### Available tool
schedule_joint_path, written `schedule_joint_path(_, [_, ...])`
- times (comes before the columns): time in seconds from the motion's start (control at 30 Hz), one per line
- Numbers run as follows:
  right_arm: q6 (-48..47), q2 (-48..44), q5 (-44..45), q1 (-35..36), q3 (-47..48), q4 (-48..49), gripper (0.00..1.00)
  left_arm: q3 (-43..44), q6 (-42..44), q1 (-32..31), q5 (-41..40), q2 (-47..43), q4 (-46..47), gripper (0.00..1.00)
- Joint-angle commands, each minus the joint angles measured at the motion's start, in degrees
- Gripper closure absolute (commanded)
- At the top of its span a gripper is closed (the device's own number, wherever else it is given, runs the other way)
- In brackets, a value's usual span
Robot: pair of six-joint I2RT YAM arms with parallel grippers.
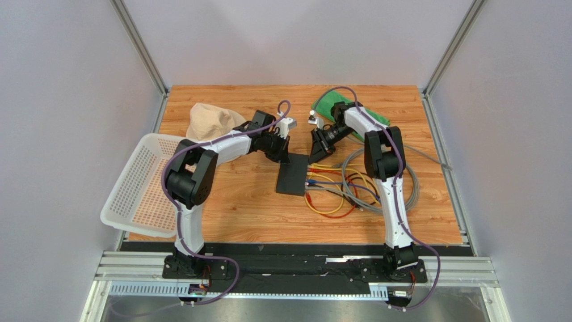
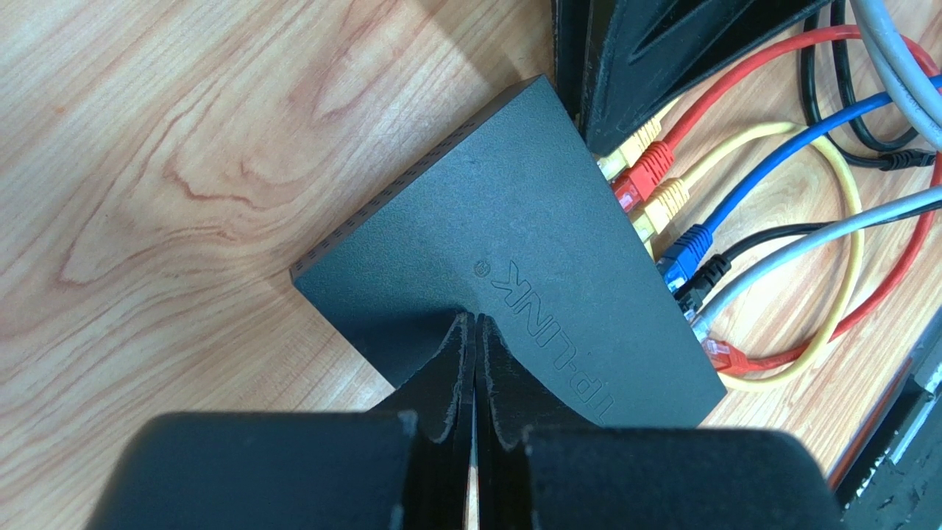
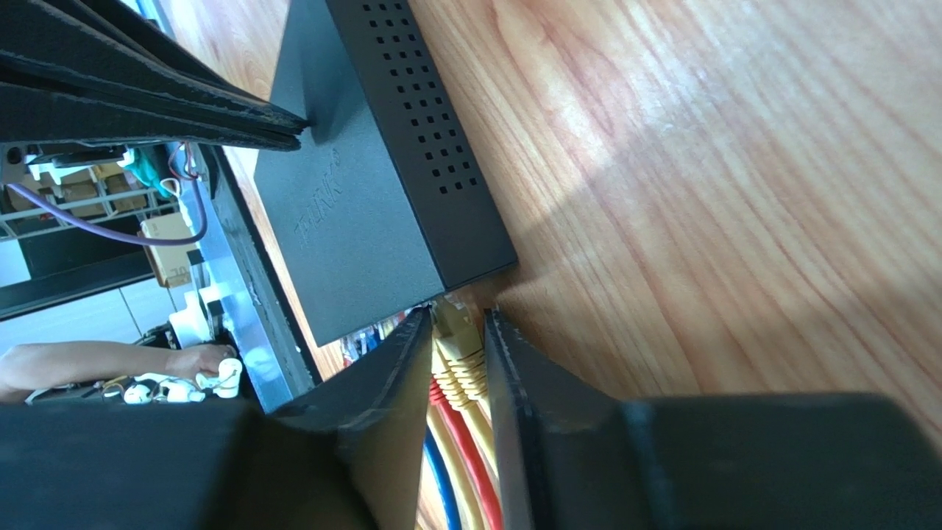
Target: Pull the plug from the switch port
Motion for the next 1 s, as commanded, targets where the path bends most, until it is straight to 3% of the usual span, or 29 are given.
schedule_joint_path(0.0, [-1.23, 2.86, 4.58, 2.55, 1.27, -2.31, 0.86, 0.44, 2.07, -0.53, -2.56, 2.20, -1.76, 1.00])
schedule_joint_path(0.1, [-0.71, 2.87, 5.72, 2.99, 1.10, -1.96, 1.00, 0.26, 2.07, -0.62, -2.56, 2.28, -1.68, 1.00])
schedule_joint_path(0.5, [-1.58, 2.51, 7.65, 2.99, 0.05, -3.37, 1.00, 0.17, 3.28, -0.71, -2.64, 2.02, -1.59, 1.00])
schedule_joint_path(0.77, [-8.25, 6.37, 9.59, 2.90, 2.42, -16.19, 1.00, 0.09, 3.73, -1.06, -2.64, 1.84, -1.59, 1.00])
schedule_joint_path(0.97, [-8.00, 6.73, 6.79, 2.02, 4.87, -16.47, 1.00, -0.18, 4.26, -1.59, -2.82, 1.50, -1.41, 1.00])
